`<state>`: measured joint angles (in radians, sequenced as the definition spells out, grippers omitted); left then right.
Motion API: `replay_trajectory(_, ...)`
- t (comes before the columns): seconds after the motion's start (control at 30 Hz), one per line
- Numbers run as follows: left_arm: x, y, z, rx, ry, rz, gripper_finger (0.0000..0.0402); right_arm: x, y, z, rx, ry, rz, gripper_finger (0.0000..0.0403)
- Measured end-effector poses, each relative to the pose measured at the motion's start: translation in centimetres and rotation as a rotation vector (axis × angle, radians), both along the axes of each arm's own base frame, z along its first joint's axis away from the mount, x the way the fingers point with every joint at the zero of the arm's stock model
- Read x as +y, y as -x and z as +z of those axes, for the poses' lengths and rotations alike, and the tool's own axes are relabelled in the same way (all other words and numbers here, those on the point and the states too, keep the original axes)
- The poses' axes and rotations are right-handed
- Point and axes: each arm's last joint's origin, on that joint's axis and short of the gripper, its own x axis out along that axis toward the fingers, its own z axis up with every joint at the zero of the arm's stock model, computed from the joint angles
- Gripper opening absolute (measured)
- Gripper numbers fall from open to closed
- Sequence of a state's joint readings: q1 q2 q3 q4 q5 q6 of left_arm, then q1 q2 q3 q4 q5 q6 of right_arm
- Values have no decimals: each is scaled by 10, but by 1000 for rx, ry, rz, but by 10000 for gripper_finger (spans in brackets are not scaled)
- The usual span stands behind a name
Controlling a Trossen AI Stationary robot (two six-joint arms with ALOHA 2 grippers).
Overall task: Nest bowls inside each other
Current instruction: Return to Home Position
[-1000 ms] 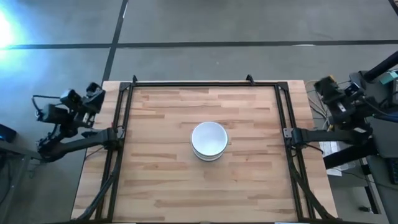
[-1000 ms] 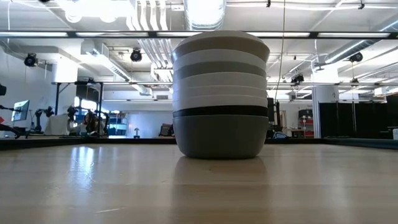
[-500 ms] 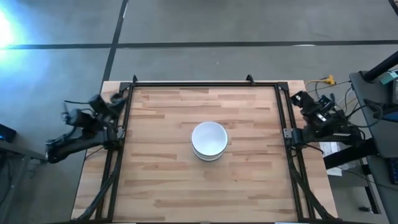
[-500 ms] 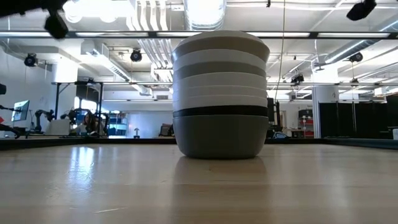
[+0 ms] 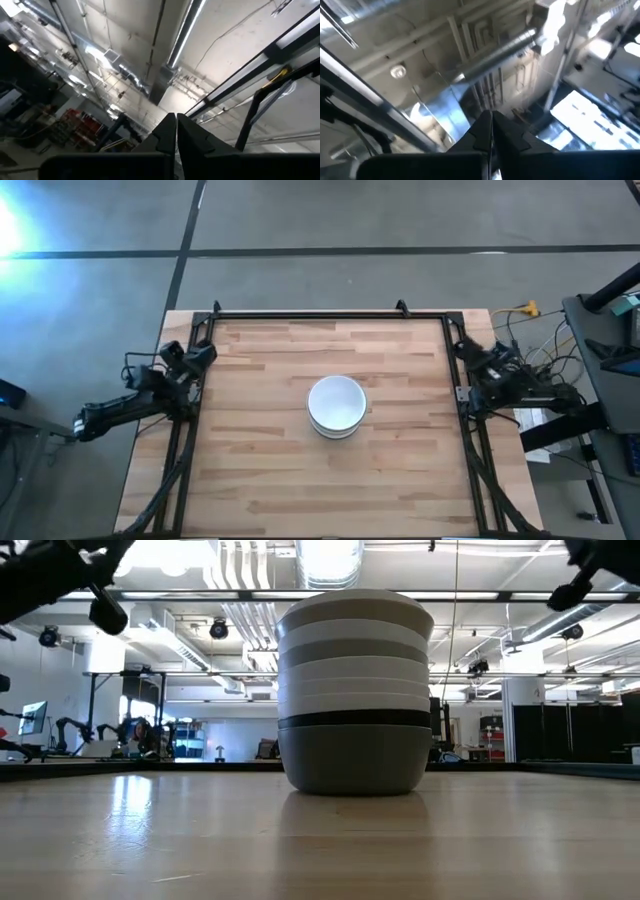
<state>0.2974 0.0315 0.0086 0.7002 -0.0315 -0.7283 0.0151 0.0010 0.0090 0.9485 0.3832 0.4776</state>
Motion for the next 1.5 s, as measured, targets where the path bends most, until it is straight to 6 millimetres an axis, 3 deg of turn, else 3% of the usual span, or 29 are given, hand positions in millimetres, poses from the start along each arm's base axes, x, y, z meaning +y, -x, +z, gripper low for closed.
replay_trajectory(0.3,4,-18,-38,408,169,-90,0,1,-36,-51,572,-206,151,9)
replay_trajectory(0.47,2,-21,-51,548,189,-158,0,1,-39,-61,673,-211,154,9)
replay_trajectory(0.7,1,-24,-62,673,179,-215,0,8,-44,-77,897,-126,386,8)
replay_trajectory(0.93,2,-29,-69,777,94,-209,0,10,-52,-90,1119,102,320,8)
replay_trajectory(1.1,3,-32,-76,878,-45,-181,0,10,-57,-100,1233,93,323,8)
replay_trajectory(1.5,4,-38,-87,993,1,-202,0,10,-62,-114,1378,69,333,9)
